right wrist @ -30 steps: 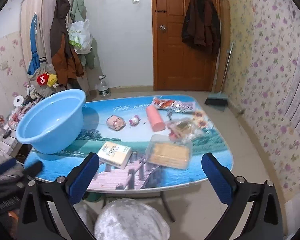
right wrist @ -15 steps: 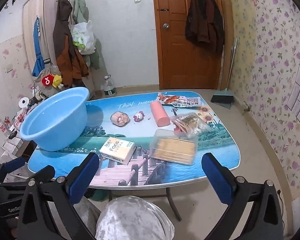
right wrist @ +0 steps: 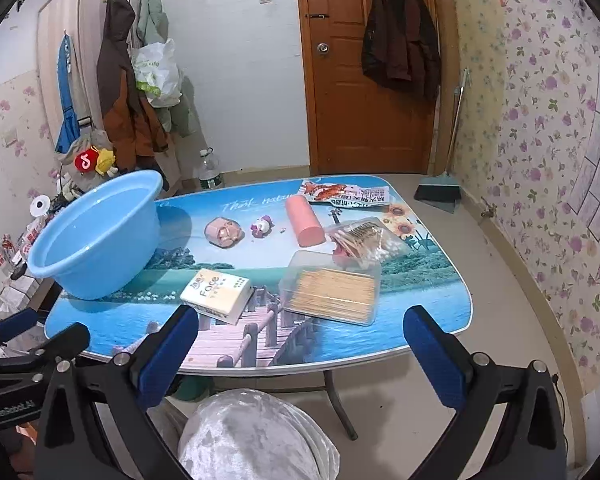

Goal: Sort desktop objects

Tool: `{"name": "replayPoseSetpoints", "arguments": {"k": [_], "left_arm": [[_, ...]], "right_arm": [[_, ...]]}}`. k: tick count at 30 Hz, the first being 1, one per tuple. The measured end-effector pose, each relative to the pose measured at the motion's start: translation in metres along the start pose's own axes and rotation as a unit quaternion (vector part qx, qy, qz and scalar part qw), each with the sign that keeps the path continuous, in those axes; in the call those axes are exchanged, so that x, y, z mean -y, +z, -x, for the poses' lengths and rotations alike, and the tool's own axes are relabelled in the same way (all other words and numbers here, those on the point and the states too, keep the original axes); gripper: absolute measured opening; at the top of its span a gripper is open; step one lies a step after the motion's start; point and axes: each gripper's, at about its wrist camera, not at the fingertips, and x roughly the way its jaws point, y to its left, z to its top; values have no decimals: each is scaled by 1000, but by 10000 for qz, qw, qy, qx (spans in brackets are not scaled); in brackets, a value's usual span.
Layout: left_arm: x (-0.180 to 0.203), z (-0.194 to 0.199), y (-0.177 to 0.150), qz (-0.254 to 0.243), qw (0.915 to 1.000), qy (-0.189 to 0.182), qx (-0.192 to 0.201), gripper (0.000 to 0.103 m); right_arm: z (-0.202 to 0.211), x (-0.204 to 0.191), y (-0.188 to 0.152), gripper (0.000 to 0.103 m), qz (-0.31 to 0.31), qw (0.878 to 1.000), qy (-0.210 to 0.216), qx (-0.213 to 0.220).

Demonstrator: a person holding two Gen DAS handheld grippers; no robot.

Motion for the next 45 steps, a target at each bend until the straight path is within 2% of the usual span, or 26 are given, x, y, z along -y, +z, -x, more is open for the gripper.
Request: {"name": "replayPoseSetpoints", "arguments": {"k": [15,28,38,45], "left_arm": [[6,-4,-1,-143,9998,-106,-39,103],[37,-18,9,-527,9981,-322,-10,103],[55,-47,17,-517,9975,-435,-227,103],[68,-73,25,-776,9957,-413,-291,103]], "right_arm": [[-11,10,-6,103,-199,9995,-194,-157],[-18,22,-6,103,-224,9986,-470,-134],[-33,29,0,103,-218,9976,-628,-185],[-55,49,2,102,-328,9964,-730,-286]]}}
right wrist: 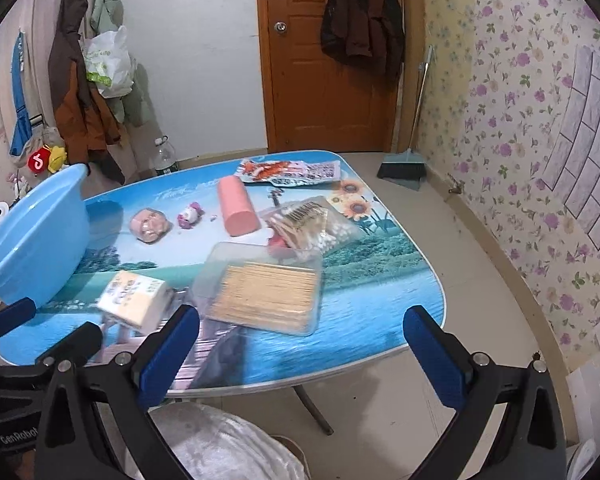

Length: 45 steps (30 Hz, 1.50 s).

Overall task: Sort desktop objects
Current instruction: 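Grasp the white Face tissue pack with the left gripper, then lift the tissue pack with the left gripper while the right gripper grasps the toothpick box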

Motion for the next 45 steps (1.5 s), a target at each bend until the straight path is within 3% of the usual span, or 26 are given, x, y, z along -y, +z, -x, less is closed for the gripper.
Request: {"name": "replayPoseSetpoints", "arguments": {"k": [6,13,18,26,33,39,45], "left_arm": [[-2,-29,11,42,9998,-39,-180,103],[9,-52,12,-24,9992,-175,-351,102],[5,-67,13,44,9989,-174,-431,91],[7,-69,13,-102,9993,-134,-322,89],[3,-66,12,-60,9999,-120,-89,61],[1,-62,11,-75,9997,-228,-90,60],[0,-39,14,-173,9994,-218,216,60]], "right_arm": [[-21,19,3,103,-284,9995,11,-168],[-28,14,11,103,-148,9999,-10,-83],[-32,12,13,103,-77,9999,-19,-65],[-39,10,11,103,-86,9999,-31,-144],[-40,6,9,103,-37,9998,-48,-169],[-38,5,9,103,4,9998,-59,-163],[-33,3,9,103,26,9999,-85,-119]]}}
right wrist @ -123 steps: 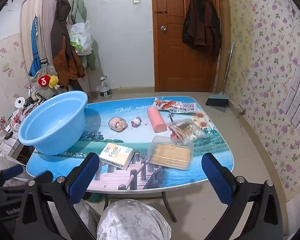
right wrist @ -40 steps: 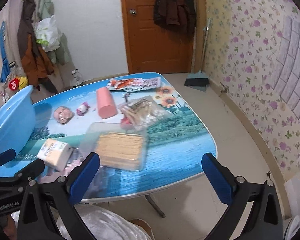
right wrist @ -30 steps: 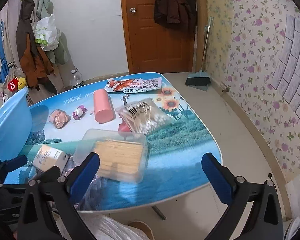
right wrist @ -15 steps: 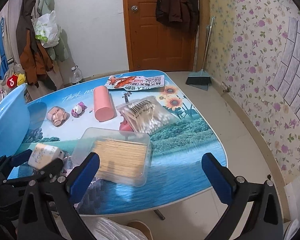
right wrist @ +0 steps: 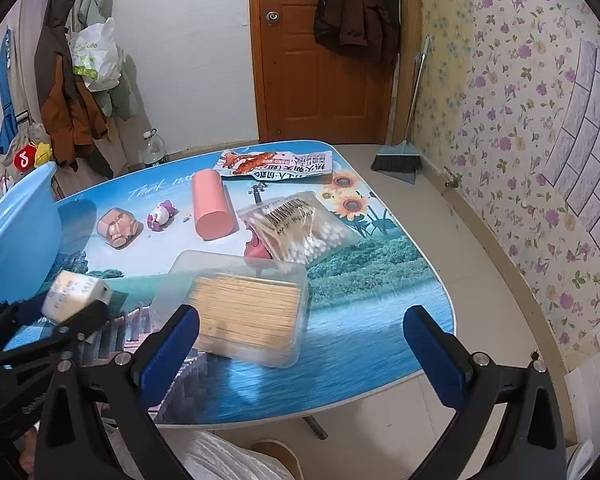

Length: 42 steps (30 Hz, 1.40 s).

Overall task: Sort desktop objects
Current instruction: 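Lift the tissue pack with the left gripper while the right gripper grasps the toothpick box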

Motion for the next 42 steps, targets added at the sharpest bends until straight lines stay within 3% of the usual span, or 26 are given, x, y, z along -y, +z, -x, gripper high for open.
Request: {"name": "replayPoseSetpoints", "arguments": {"k": [6,15,21,28,42], "left_arm": [[-11,30,10,113,9993,4,354,61],[-40,69,20,369,9963,114,768,61],[-56,78,16,512,9952,230,804,61],[-59,91,15,515,9947,94,883,61],[-72,92,12,704,9937,145,862,61]], "right_arm": [[2,-5,2,103,-142,9997,185,-101],[-5,-39,6,103,221,9997,16,-67],[-18,-51,9,103,223,9995,-183,-119],[-21,-60,7,102,339,9978,-556,-108],[-40,-53,-2,102,179,9975,-567,-393]]}}
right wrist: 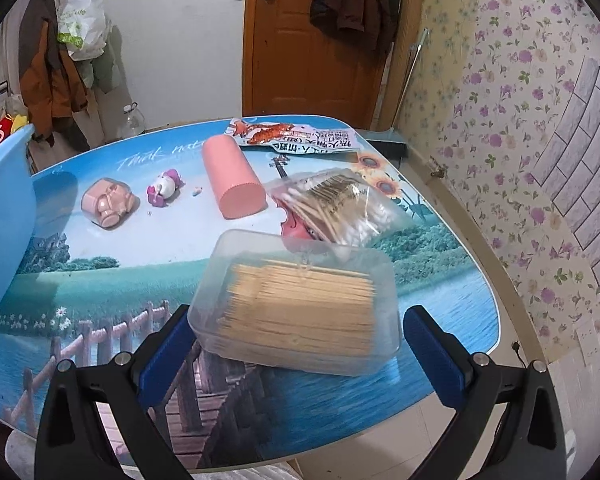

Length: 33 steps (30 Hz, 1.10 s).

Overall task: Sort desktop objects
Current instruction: 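Lift the tissue pack with the left gripper while the right gripper grasps the toothpick box, then drop the tissue pack into the blue basin while the right gripper lifts the toothpick box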

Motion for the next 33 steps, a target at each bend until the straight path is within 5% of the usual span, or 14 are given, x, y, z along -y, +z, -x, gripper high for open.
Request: {"name": "replayPoseSetpoints", "arguments": {"k": [19,33], "left_arm": [[-3,-4,-4,1,10000,52,-41,61],[-13,11,-2,77,9996,284,42,61]], "right_arm": [[-3,-2,-2,95,31,9998,126,128],[46,5,3,94,55,9979,169,628]]}}
